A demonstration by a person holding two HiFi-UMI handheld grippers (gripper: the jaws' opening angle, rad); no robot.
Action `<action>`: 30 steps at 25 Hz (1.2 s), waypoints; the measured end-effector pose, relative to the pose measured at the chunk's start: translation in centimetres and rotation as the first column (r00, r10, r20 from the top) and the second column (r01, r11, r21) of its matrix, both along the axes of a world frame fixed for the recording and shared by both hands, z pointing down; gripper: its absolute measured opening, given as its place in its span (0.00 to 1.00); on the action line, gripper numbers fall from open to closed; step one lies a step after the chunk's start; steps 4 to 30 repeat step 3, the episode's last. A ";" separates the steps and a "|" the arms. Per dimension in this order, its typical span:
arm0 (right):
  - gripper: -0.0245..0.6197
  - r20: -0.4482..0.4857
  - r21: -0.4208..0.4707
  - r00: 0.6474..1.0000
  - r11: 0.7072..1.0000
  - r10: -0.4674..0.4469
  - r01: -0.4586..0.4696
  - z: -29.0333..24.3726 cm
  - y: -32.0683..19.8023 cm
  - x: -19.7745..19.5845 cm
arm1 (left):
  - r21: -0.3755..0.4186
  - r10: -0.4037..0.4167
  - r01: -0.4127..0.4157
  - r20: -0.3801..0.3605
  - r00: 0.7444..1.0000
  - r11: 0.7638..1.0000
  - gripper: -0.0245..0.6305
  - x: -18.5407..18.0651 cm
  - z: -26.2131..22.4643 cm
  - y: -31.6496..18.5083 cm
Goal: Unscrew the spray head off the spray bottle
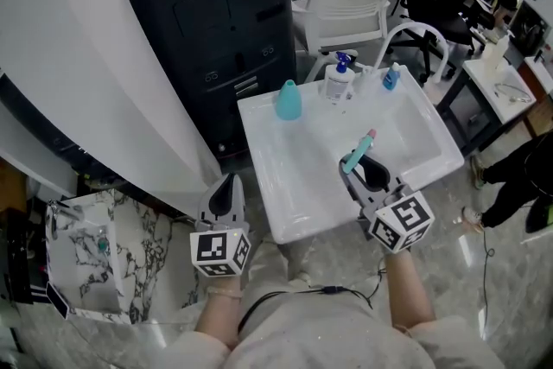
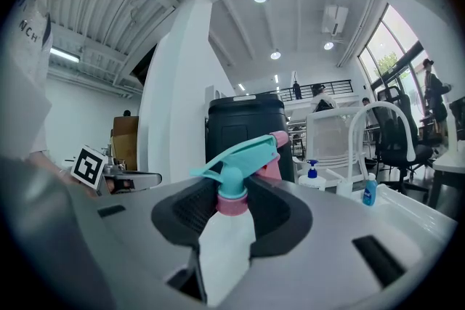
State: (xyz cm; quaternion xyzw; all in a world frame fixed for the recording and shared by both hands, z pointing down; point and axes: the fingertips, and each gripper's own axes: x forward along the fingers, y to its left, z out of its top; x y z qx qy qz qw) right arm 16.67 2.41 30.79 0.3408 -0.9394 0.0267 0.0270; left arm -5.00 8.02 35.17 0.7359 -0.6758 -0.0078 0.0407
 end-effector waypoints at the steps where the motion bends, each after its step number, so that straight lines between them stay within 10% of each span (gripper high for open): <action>1: 0.25 0.002 0.000 1.000 1.000 0.001 -0.001 0.1 0.0 0.0 | 0.000 -0.001 0.001 0.000 1.000 1.000 0.05 0.0 0.1 0.0; 30: 0.25 0.004 -0.001 1.000 1.000 0.002 -0.002 0.2 0.0 0.1 | -0.001 -0.002 0.002 0.002 1.000 1.000 0.05 -0.1 0.2 0.0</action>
